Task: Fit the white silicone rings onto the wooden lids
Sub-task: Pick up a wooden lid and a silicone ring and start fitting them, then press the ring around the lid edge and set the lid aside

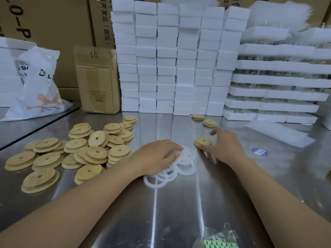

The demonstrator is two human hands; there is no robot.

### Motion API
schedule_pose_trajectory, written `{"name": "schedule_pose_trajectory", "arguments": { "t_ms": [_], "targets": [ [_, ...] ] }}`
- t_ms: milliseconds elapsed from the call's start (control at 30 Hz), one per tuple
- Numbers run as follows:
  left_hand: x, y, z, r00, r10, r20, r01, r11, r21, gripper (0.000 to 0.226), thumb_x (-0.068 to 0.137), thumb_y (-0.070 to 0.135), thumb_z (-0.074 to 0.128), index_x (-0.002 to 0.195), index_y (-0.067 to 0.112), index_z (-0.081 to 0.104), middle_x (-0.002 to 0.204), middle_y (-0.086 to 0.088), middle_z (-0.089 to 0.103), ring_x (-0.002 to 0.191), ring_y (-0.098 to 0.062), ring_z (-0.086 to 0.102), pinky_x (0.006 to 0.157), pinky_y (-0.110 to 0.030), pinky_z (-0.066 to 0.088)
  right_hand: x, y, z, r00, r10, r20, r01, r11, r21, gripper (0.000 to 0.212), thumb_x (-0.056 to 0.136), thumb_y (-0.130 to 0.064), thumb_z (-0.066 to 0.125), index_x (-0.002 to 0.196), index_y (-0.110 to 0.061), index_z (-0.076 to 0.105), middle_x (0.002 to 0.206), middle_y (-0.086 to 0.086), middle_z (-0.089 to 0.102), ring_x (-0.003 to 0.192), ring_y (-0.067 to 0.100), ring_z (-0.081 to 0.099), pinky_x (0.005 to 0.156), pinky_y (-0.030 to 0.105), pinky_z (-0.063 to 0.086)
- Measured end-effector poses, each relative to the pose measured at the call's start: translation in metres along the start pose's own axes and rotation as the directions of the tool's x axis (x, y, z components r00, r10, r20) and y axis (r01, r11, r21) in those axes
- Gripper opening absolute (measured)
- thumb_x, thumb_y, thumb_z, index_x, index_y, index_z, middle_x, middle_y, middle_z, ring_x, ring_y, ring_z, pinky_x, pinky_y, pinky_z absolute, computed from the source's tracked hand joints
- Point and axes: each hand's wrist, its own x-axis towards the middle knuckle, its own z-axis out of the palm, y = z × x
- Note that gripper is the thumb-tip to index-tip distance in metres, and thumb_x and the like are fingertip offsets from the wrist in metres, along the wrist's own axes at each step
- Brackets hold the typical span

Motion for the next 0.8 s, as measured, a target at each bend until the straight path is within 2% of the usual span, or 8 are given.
{"name": "schedule_pose_trajectory", "arguments": {
  "t_ms": [67, 100, 167, 233, 333, 500, 633, 800],
  "targets": [
    [0.000, 0.000, 0.000, 1.000, 0.006, 0.002, -0.006, 1.000, 0.007, 0.043, 0.113, 0.051, 0.036, 0.153, 0.041, 0.051, 0.155, 0.018, 0.052, 0.142, -0.006, 0.048, 0.116, -0.042, 0.043, -0.001, -0.005, -0.001, 0.999, -0.032, -0.013, 0.032, 0.999, 0.003, 0.062, 0.080, -0.073, 0.072, 0.124, -0.034, 0.054, 0.092, -0.006, 0.064, 0.098, 0.022, 0.061, 0.079, 0.039, 0.044],
    [0.000, 0.000, 0.001, 1.000, 0.009, -0.001, -0.009, 1.000, 0.013, 0.043, 0.113, 0.051, 0.036, 0.153, 0.040, 0.051, 0.155, 0.018, 0.052, 0.141, -0.006, 0.048, 0.116, -0.042, 0.044, -0.002, -0.006, 0.000, 0.999, -0.051, -0.008, 0.051, 0.999, -0.016, 0.056, 0.083, -0.070, 0.069, 0.123, -0.035, 0.054, 0.090, -0.006, 0.066, 0.096, 0.023, 0.062, 0.080, 0.039, 0.044],
    [0.000, 0.001, 0.001, 1.000, 0.012, -0.001, -0.012, 1.000, 0.018, 0.044, 0.113, 0.050, 0.037, 0.153, 0.040, 0.051, 0.155, 0.017, 0.052, 0.141, -0.007, 0.048, 0.116, -0.040, 0.044, -0.003, -0.008, 0.002, 0.995, -0.098, 0.015, 0.099, 0.993, -0.068, 0.054, 0.092, -0.061, 0.064, 0.137, -0.035, 0.052, 0.109, -0.004, 0.074, 0.110, 0.027, 0.065, 0.092, 0.040, 0.047],
    [0.000, 0.002, 0.000, 1.000, 0.013, -0.002, -0.013, 1.000, 0.018, 0.044, 0.114, 0.050, 0.037, 0.154, 0.039, 0.050, 0.155, 0.017, 0.052, 0.141, -0.007, 0.048, 0.115, -0.040, 0.043, -0.004, -0.010, 0.004, 0.988, -0.134, 0.073, 0.139, 0.988, -0.069, 0.063, 0.099, -0.050, 0.061, 0.156, -0.037, 0.037, 0.136, 0.002, 0.068, 0.129, 0.032, 0.058, 0.109, 0.043, 0.044],
    [0.000, 0.002, 0.000, 1.000, 0.012, 0.001, -0.012, 1.000, 0.021, 0.044, 0.114, 0.049, 0.036, 0.154, 0.038, 0.050, 0.157, 0.017, 0.051, 0.142, -0.007, 0.047, 0.116, -0.041, 0.043, -0.007, -0.013, 0.007, 0.982, -0.146, 0.120, 0.152, 0.987, -0.046, 0.067, 0.102, -0.041, 0.058, 0.160, -0.040, 0.025, 0.139, 0.002, 0.067, 0.138, 0.034, 0.050, 0.117, 0.046, 0.038],
    [0.002, 0.000, 0.001, 1.000, 0.011, 0.000, -0.011, 1.000, 0.027, 0.045, 0.114, 0.050, 0.035, 0.155, 0.039, 0.049, 0.156, 0.017, 0.051, 0.141, -0.007, 0.047, 0.115, -0.041, 0.044, -0.008, -0.012, 0.007, 0.985, -0.123, 0.124, 0.123, 0.992, 0.001, 0.059, 0.101, -0.039, 0.061, 0.155, -0.037, 0.037, 0.136, 0.002, 0.068, 0.129, 0.030, 0.058, 0.108, 0.043, 0.046],
    [0.002, 0.000, 0.001, 1.000, 0.005, -0.024, -0.004, 0.998, 0.059, 0.044, 0.113, 0.052, 0.035, 0.153, 0.041, 0.049, 0.155, 0.019, 0.050, 0.139, -0.006, 0.049, 0.109, -0.040, 0.047, -0.009, -0.017, 0.010, 0.980, -0.144, 0.139, 0.145, 0.989, -0.001, 0.045, 0.103, -0.036, 0.060, 0.146, -0.031, 0.048, 0.137, 0.002, 0.065, 0.125, 0.027, 0.059, 0.107, 0.042, 0.048],
    [-0.002, -0.001, -0.016, 0.990, 0.014, -0.139, 0.018, 0.974, 0.226, 0.042, 0.113, 0.052, 0.034, 0.150, 0.042, 0.051, 0.153, 0.017, 0.053, 0.131, -0.011, 0.057, 0.102, -0.041, 0.049, -0.014, -0.028, 0.011, 0.966, -0.220, 0.133, 0.218, 0.975, 0.033, 0.036, 0.104, -0.032, 0.060, 0.139, -0.032, 0.057, 0.135, -0.002, 0.066, 0.112, 0.017, 0.063, 0.103, 0.041, 0.052]
  ]
}}
